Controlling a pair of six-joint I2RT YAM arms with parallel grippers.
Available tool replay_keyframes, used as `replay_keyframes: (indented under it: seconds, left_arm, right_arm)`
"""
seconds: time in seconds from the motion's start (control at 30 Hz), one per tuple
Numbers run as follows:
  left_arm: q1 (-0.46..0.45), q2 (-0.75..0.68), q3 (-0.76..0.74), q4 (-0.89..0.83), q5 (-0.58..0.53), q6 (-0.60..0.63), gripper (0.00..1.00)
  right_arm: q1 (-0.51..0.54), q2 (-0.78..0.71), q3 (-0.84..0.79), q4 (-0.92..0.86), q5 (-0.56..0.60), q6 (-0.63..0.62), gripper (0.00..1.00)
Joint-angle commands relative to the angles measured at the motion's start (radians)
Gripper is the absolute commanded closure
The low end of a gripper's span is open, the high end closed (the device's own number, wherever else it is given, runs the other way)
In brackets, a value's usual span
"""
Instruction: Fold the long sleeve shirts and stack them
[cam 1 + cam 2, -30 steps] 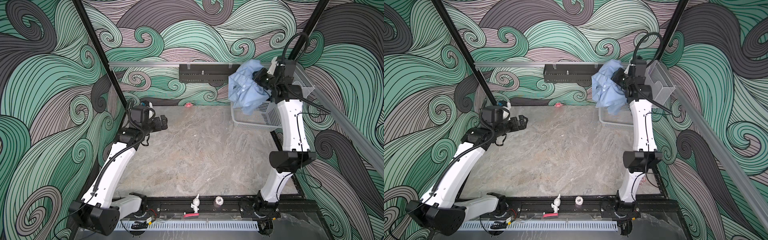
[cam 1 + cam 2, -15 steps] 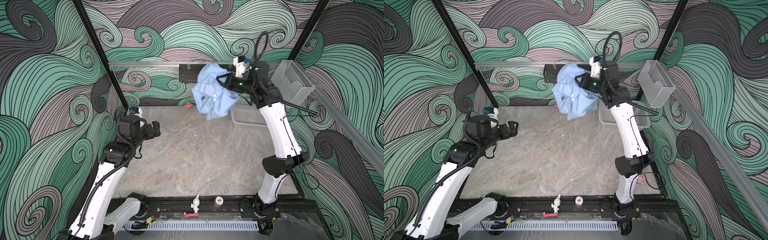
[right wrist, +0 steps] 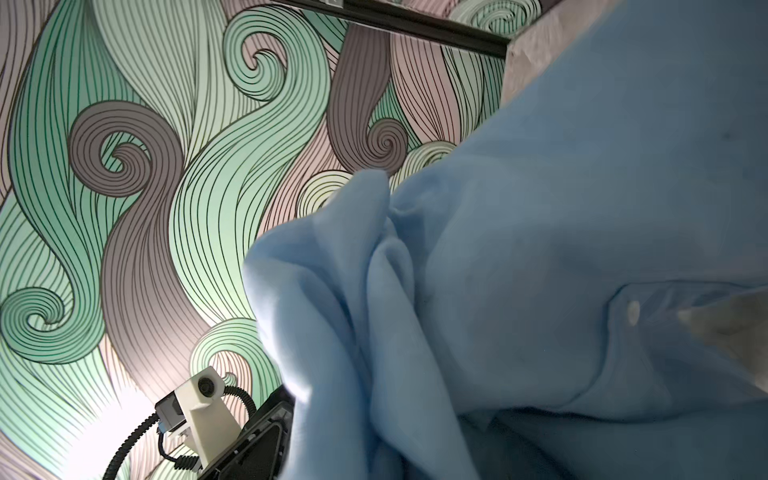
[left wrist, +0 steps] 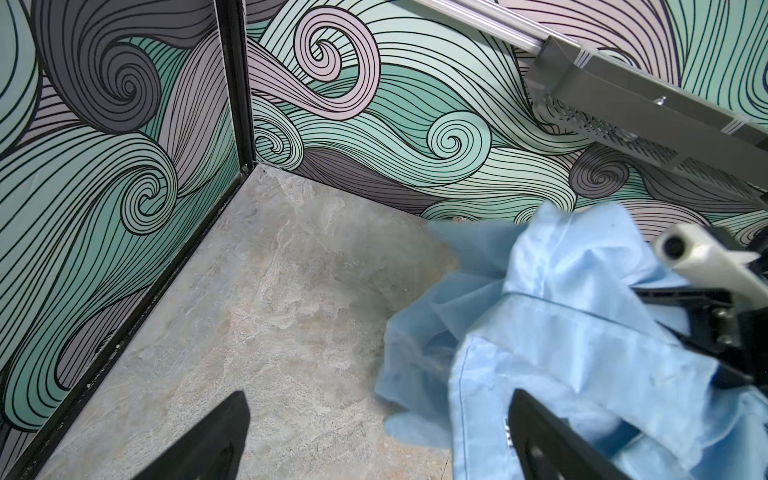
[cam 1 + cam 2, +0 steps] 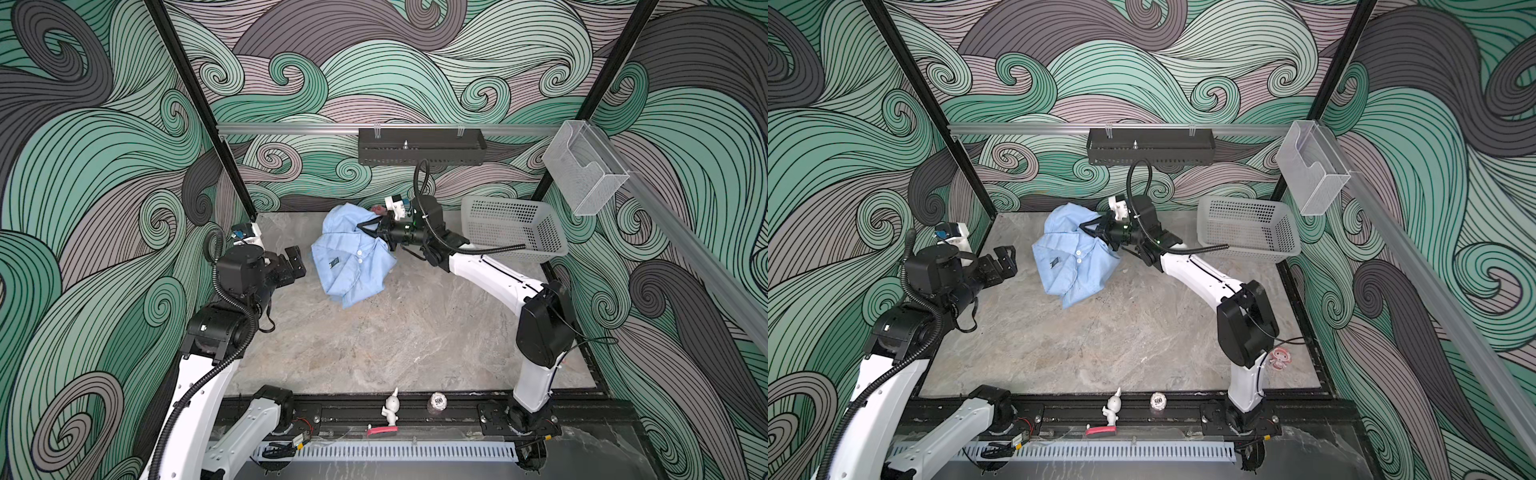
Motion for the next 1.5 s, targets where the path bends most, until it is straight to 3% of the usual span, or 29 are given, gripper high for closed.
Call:
replay_keyframes:
  seconds: [0.0, 0.03, 0.07, 0.1, 0.17, 0.27, 0.33, 0.47, 0.63, 0.73, 0.83, 0.97, 1.2, 1.47]
  left_arm:
    - [0.012, 0.015, -0.013, 0.004, 0.001, -0.026, 0.01]
    - [0.011, 0.019, -0.017, 0.007, 0.011, -0.028, 0.01]
    - [0.012, 0.022, -0.019, 0.009, 0.02, -0.03, 0.01]
    - [0.011, 0.023, -0.023, 0.011, 0.025, -0.029, 0.01]
    - [0.011, 0.026, -0.026, 0.01, 0.03, -0.025, 0.01]
    - [0.011, 0.028, -0.032, 0.01, 0.039, -0.012, 0.01]
    - [0.011, 0.032, -0.042, 0.008, 0.042, -0.008, 0.01]
    - [0.011, 0.035, -0.083, 0.021, 0.064, -0.014, 0.01]
    - [0.011, 0.025, -0.137, 0.022, 0.063, -0.026, 0.01]
    - [0.011, 0.009, -0.155, 0.004, 0.032, -0.04, 0.01]
    - [0.011, -0.02, -0.162, -0.041, -0.045, -0.081, 0.01]
    - [0.013, -0.084, -0.183, -0.081, -0.126, -0.119, 0.01]
    - [0.013, -0.138, -0.193, -0.101, -0.147, -0.12, 0.01]
    - [0.011, -0.149, -0.197, -0.103, -0.147, -0.103, 0.01]
  right_arm:
    - [-0.06, -0.009, -0.114, 0.217, -0.028, 0.101, 0.99]
    - [-0.078, -0.011, -0.154, 0.208, -0.028, 0.083, 0.92]
    - [-0.108, -0.022, -0.214, 0.164, -0.024, 0.046, 0.73]
    - [-0.134, -0.044, -0.252, 0.065, -0.001, -0.03, 0.57]
    - [-0.185, -0.108, -0.302, -0.203, 0.101, -0.21, 0.38]
    - [-0.219, -0.214, -0.253, -0.66, 0.386, -0.506, 0.18]
    - [-0.219, -0.265, -0.211, -0.833, 0.554, -0.619, 0.11]
    - [-0.151, -0.328, -0.147, -1.0, 0.729, -0.75, 0.1]
    - [0.087, -0.306, -0.093, -1.053, 0.846, -0.804, 0.18]
    - [0.25, -0.189, -0.01, -1.069, 0.912, -0.826, 0.24]
    - [0.338, -0.025, 0.12, -1.098, 0.927, -0.833, 0.29]
    - [0.375, 0.184, 0.305, -1.129, 0.937, -0.808, 0.36]
    - [0.372, 0.499, 0.599, -1.28, 1.063, -0.717, 0.34]
    - [0.351, 0.611, 0.662, -1.327, 1.203, -0.67, 0.38]
